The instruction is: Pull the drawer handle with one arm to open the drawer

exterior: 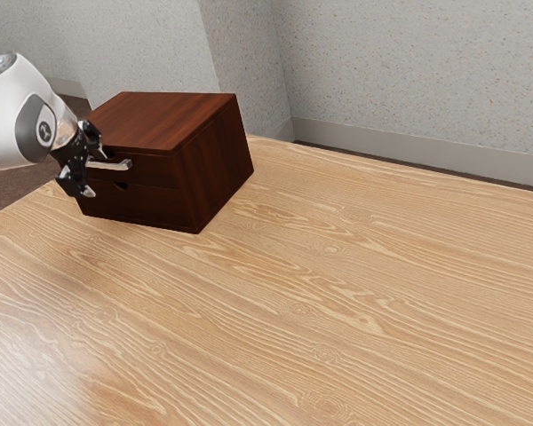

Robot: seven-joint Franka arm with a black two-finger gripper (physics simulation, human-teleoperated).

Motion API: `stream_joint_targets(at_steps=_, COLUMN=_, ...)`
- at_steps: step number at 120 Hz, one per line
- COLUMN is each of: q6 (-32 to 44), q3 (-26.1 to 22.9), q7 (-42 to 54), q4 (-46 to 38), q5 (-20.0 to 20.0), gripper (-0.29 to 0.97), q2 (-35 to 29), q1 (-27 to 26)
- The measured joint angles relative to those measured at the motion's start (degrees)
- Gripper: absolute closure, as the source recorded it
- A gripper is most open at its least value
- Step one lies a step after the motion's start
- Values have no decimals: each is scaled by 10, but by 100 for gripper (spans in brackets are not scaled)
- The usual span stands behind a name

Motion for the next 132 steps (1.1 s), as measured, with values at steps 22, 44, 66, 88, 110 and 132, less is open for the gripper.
stream_joint_targets(at_steps=22, q6=1, q3=0, q7=0, q4=-3, q5=0, gripper=7, q2=-1, q1=0)
stream_joint_targets(at_steps=44, q6=2, q3=1, q7=-1, q4=-3, q5=3, gripper=22, q2=-3, q1=-2)
stream_joint_targets(at_steps=66, q6=1, q3=2, q7=-1, q4=-3, q5=5, gripper=41, q2=-5, q1=-3)
stream_joint_targets(at_steps=88, q6=1, q3=2, q7=-1, q4=-3, q5=6, gripper=63, q2=-7, q1=-2)
stream_joint_targets(at_steps=110, q6=-2, q3=2, q7=-1, q4=-10, q5=10, gripper=73, q2=-9, q1=-2)
stream_joint_targets(at_steps=132, q6=-3, q3=2, q7=-2, q4=-42, q5=17, gripper=76, q2=-30, q1=-1)
